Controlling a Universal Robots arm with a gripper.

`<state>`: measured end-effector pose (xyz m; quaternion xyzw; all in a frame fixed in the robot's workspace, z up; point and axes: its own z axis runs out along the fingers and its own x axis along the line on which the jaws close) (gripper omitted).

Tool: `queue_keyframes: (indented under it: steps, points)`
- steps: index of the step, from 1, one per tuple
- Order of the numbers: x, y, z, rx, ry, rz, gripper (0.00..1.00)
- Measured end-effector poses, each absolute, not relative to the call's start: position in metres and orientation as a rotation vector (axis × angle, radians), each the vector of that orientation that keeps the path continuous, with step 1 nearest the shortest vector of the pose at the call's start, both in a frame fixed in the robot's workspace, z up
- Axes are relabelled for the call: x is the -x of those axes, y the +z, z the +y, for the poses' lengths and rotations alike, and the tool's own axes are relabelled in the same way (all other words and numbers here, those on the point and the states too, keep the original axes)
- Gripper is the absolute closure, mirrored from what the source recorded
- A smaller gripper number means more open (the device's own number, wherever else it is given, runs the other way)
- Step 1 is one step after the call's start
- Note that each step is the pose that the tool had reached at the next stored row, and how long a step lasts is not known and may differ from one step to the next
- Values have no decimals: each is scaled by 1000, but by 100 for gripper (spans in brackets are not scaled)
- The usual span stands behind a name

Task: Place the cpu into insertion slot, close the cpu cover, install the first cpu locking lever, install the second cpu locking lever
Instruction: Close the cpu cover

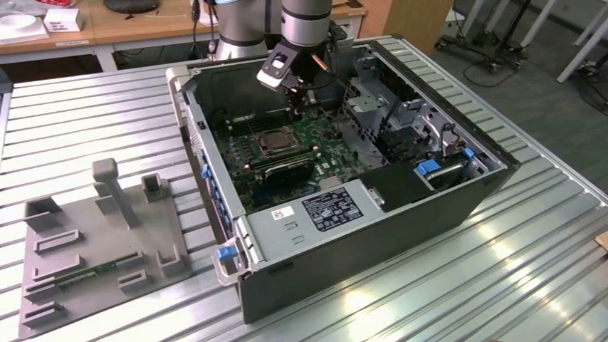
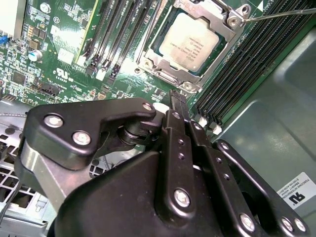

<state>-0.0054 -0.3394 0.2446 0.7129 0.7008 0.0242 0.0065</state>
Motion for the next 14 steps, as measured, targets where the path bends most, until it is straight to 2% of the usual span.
queue_keyframes:
  steps: [7,14]
  points:
    - [5,244,-339,-2249,36,2210,89]
    - [5,244,-339,-2254,27,2214,89]
